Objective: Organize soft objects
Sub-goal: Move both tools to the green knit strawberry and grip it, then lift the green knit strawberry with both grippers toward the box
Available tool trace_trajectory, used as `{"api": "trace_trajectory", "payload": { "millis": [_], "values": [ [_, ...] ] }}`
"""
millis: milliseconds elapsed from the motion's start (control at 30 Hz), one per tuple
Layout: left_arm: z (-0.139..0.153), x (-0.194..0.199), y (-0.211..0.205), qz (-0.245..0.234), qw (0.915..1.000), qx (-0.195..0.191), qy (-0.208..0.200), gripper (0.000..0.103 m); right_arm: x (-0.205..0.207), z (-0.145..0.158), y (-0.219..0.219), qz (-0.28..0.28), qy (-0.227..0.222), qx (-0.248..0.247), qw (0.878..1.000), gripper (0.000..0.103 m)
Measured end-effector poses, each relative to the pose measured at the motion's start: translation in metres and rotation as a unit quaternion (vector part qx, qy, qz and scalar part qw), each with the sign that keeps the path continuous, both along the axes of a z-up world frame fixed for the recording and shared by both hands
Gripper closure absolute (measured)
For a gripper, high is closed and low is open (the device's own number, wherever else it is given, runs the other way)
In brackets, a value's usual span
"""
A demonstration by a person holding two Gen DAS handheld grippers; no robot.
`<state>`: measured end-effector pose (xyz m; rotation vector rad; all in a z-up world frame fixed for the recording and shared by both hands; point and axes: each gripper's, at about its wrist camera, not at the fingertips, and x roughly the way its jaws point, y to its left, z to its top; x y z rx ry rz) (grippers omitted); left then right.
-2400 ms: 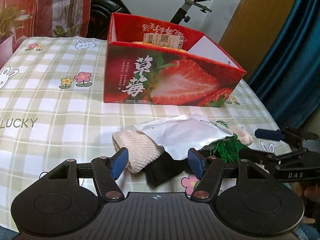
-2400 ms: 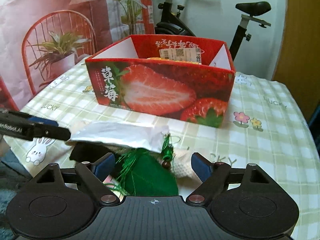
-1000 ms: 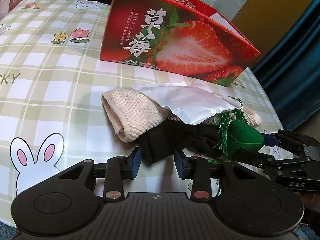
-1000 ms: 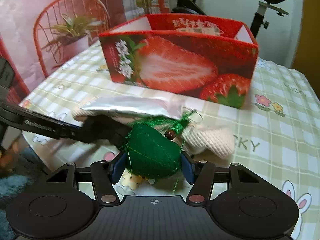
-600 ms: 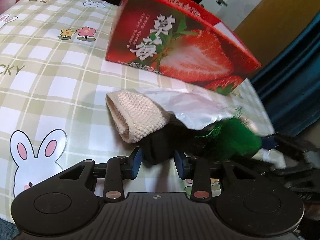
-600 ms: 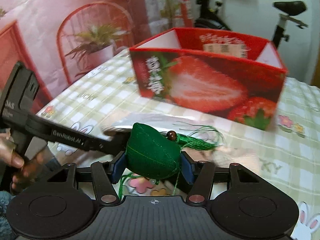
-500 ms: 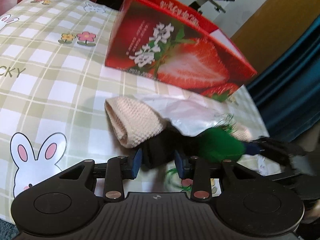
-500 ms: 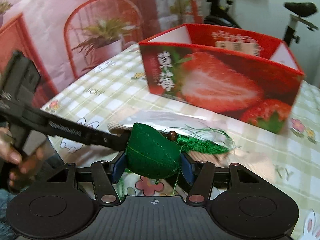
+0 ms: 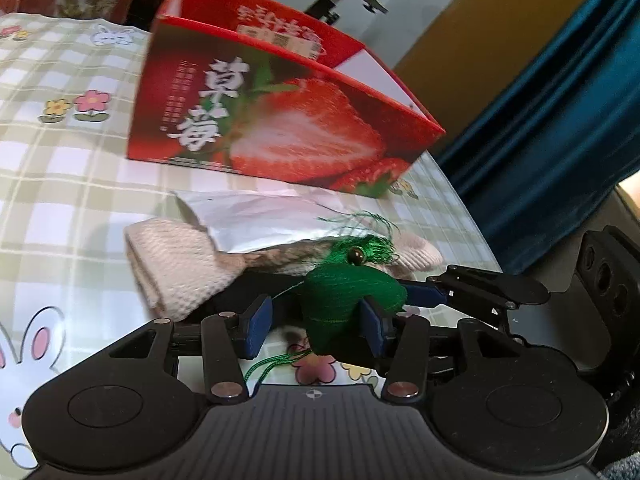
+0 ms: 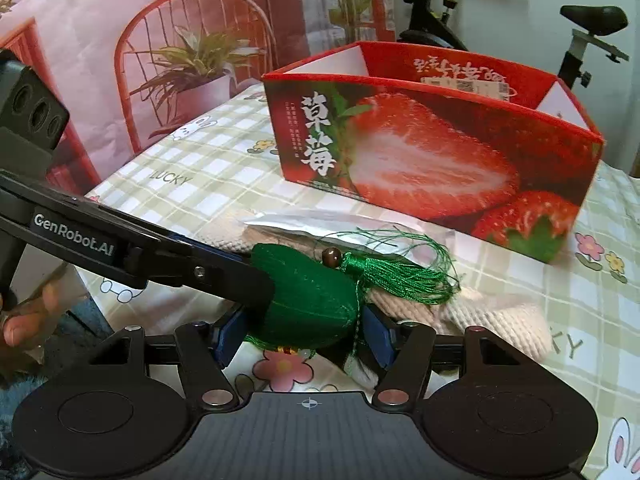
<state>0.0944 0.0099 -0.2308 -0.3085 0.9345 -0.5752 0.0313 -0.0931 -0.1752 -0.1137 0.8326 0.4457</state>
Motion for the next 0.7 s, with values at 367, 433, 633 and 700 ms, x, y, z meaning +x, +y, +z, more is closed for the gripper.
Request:
{"api": "trace_trajectory", "payload": {
  "millis": [367,433,633,700],
  "values": [
    [0.005,0.013,-0.018,-0.036,0.9993,-0.003,0.013,0.061,-0.009,0.01,-0.005,-0.002,-0.016,-0.003,1.0,0.054],
    [0.014,0.012,-0.019,-0.04,0.9992,0.003,0.0,0.061,-0.01,0.017,-0.005,-0.001,-0.026,-0.004,1.0,0.054],
    [0.068,0.016,-0.011,-0.026,0.9976,-0.034,-0.055,0.061,-0.008,0.067,-0.007,0.01,-0.089,0.012,0.996,0.055],
    [0.092,0.017,-0.011,-0.022,0.9954,-0.04,-0.084,0.061,-0.004,0.088,-0.006,0.016,-0.117,0.011,0.993,0.055]
  ]
}}
